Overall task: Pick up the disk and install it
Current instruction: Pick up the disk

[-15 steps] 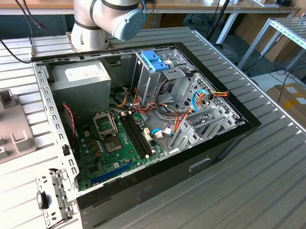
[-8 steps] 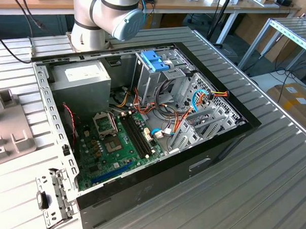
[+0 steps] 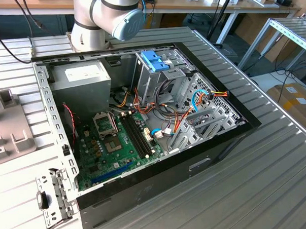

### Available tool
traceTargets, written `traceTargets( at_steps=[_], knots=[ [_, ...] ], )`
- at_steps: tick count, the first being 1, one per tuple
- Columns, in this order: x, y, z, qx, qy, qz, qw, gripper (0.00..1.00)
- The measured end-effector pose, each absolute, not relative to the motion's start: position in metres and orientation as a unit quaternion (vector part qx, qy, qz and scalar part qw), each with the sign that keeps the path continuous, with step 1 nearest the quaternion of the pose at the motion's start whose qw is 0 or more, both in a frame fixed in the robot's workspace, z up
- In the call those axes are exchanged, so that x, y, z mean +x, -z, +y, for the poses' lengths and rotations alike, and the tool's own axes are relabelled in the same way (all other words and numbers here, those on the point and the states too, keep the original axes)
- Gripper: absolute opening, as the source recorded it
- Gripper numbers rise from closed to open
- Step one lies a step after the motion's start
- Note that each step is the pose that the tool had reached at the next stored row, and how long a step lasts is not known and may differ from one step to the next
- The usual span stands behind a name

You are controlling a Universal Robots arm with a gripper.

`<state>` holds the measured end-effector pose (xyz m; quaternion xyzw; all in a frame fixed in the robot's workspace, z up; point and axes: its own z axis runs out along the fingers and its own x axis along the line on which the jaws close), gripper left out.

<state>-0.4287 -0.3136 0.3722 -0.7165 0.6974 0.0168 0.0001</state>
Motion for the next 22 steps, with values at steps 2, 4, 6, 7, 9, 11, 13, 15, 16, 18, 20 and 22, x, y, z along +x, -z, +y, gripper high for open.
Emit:
traceTargets(
  at_steps=[2, 4, 6, 7, 9, 11, 13, 15, 16, 18, 20, 22],
  knots=[
    [-0.4287, -0.3722, -0.3136, -0.716, -0.017, 0.698, 0.0, 0.11],
    [-0.4287, -0.3722, -0.3136, -0.716, -0.017, 0.698, 0.0, 0.11],
    [-0.4287, -0.3722, -0.3136, -0.716, -0.017, 0.698, 0.0, 0.17],
    [-0.4287, -0.3722, -0.3136, -0.716, -0.017, 0.698, 0.0, 0.24],
    [-0.4287, -0.3722, -0.3136, -0.716, -0.017, 0.698, 0.0, 0.36],
    [-0.4287, -0.3722, -0.3136, -0.716, -0.017, 0.698, 0.0, 0.42],
    [-0.4287, -0.3722, -0.3136, -0.716, -0.017, 0.698, 0.0, 0.48],
    [-0.4287, -0.3722, -0.3136, -0.716, -0.017, 0.698, 0.0, 0.48],
    [-0.4287, -0.3722, -0.3136, -0.716, -0.017, 0.698, 0.0, 0.48],
    [-0.4287, -0.3722, -0.3136, -0.716, -0.017, 0.698, 0.0, 0.48],
    [-0.4288, -0.372, -0.3136, -0.715, -0.017, 0.698, 0.0, 0.48],
    [-0.4289, -0.3692, -0.3136, -0.715, -0.017, 0.699, 0.0, 0.48]
  ],
)
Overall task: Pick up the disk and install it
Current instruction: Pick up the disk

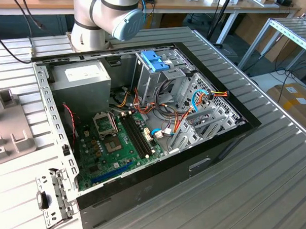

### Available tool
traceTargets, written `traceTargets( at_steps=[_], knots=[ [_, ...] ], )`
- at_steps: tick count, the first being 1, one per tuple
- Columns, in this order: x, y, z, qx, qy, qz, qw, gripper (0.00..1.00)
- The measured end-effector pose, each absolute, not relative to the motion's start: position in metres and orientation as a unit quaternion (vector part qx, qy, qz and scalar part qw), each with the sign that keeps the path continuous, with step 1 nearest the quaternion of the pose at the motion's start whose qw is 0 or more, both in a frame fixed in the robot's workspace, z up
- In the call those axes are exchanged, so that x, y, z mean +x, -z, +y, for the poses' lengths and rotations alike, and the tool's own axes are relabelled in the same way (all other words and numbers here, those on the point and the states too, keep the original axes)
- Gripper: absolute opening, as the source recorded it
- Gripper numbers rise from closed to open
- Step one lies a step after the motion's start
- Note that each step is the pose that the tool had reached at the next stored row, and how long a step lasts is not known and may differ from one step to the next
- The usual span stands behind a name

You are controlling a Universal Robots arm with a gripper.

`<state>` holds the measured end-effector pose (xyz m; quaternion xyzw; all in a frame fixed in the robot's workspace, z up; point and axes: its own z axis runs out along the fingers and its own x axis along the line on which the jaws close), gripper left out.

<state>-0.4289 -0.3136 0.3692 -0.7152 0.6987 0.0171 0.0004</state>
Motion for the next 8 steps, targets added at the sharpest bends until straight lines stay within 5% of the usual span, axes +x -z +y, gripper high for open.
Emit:
traceTargets(
  at_steps=[8],
  knots=[
    [-0.429, -0.3675, -0.3136, -0.715, -0.017, 0.699, 0.0, 0.48]
  ],
)
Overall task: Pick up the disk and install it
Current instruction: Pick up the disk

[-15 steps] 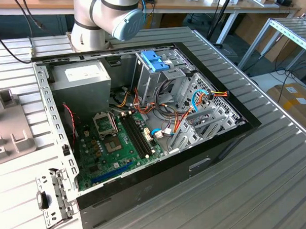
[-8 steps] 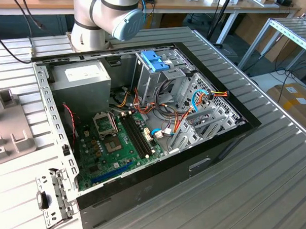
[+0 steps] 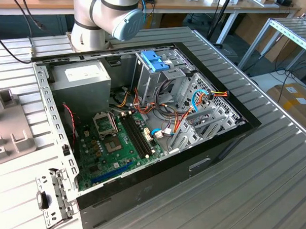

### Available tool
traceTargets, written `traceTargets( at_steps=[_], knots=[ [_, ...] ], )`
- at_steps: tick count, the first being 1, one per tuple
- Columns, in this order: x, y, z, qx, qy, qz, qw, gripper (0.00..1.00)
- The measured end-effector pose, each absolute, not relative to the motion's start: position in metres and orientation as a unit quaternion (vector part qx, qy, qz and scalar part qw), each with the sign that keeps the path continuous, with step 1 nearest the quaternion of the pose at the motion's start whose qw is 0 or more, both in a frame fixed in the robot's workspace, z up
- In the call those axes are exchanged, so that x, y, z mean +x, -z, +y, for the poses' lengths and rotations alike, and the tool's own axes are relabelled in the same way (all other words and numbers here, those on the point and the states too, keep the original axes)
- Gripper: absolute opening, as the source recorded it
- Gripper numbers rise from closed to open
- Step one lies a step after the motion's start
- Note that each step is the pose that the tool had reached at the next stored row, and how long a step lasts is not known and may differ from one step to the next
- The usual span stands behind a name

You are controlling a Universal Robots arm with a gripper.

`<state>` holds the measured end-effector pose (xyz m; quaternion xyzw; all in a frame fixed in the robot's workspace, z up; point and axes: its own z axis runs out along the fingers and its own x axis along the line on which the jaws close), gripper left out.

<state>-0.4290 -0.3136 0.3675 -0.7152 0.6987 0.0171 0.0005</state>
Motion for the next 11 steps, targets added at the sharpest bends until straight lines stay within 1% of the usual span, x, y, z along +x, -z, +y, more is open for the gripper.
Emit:
traceTargets(
  at_steps=[11],
  knots=[
    [-0.429, -0.367, -0.299, -0.715, -0.017, 0.699, 0.0, 0.48]
  ],
)
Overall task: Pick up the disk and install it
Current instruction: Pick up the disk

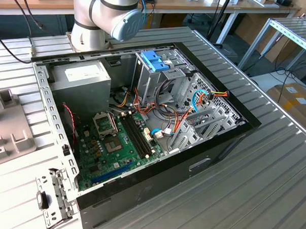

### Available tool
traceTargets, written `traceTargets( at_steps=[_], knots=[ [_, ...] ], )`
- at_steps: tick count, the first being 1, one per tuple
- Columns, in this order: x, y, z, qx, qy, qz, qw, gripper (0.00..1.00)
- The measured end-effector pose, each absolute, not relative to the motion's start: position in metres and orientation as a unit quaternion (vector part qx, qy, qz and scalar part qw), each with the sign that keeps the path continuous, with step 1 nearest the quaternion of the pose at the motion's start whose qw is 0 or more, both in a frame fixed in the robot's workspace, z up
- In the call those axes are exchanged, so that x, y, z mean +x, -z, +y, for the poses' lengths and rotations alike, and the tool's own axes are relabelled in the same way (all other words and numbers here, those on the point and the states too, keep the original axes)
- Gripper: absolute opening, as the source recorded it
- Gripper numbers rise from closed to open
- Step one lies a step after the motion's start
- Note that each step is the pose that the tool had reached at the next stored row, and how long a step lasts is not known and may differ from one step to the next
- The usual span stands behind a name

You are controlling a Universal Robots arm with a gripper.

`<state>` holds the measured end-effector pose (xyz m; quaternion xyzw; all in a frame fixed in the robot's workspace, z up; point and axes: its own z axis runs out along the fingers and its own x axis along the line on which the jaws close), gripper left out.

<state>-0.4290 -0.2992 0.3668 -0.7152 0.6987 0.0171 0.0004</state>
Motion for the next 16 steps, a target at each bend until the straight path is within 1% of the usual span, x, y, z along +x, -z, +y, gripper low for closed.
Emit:
traceTargets(
  at_steps=[16],
  knots=[
    [-0.429, -0.3657, -0.2923, -0.715, -0.017, 0.699, 0.0, 0.48]
  ],
)
